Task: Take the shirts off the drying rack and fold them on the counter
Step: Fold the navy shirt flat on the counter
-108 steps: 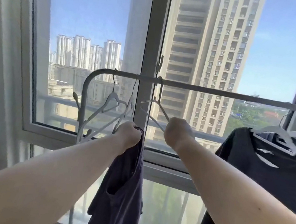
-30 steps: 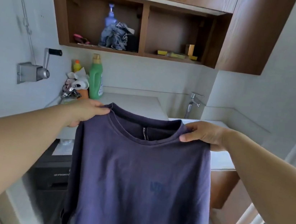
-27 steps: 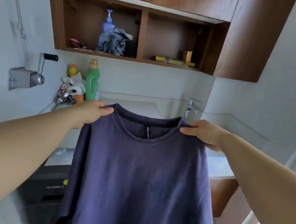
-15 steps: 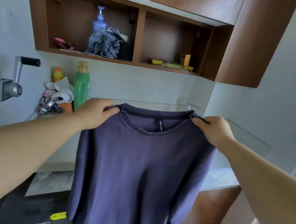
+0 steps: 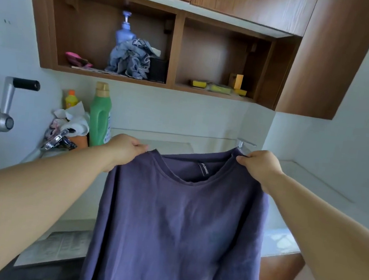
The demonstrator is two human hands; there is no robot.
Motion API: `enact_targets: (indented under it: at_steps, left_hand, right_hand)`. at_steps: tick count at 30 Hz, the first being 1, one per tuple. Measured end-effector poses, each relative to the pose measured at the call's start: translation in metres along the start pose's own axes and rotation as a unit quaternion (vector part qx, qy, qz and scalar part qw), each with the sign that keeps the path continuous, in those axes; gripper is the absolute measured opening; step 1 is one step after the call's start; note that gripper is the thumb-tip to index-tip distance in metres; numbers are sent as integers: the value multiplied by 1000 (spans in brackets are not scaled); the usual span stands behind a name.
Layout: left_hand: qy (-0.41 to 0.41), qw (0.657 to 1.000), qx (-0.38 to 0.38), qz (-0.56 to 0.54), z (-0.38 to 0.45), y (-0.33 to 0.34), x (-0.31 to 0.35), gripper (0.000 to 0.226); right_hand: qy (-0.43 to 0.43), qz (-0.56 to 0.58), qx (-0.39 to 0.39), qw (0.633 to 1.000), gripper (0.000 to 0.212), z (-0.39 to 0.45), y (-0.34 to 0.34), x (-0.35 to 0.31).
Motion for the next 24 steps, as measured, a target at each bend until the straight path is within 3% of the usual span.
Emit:
enact_targets:
  at_steps: [2, 5, 7, 9, 11, 14, 19, 24]
  left_hand:
    - [-38, 997, -69, 9, -8, 1, 4, 60]
    - [-63, 987, -128, -69, -11, -1, 5, 39]
    - [-68, 980, -83, -166, -12, 2, 7, 25]
    - [-88, 969, -10, -230, -10, 10, 12, 31]
    - [-105, 959, 51, -259, -8, 21, 24, 44]
    - [-99, 958, 99, -250, -5, 33, 44, 33]
    - [-46, 962, 70, -259, -16, 53, 76, 20]
    - [-30, 957, 46, -286, -30, 63, 89, 18]
  right_hand:
    - [15, 13, -1, 1000, 29, 4, 4, 1]
    - [53, 55, -4, 997, 30, 9, 5, 2]
    - [74, 86, -8, 994, 36, 9, 7, -1]
    - [83, 112, -9, 990, 32, 7, 13, -9]
    - [79, 128, -19, 988, 31, 2, 21, -22]
    - [64, 171, -60, 981, 32, -8, 33, -45]
    - [46, 225, -158, 960, 19, -33, 56, -68]
    - [-13, 216, -179, 960, 27, -44, 69, -69]
Point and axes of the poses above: each hand's wrist, its own z-axis towards the middle knuckle, its own y-axis out of the palm, x = y × z, the point moved 1 cm from there along z, towards the middle knuckle, and after that the axes turned 8 degrees about z, right-handed, at the moved point
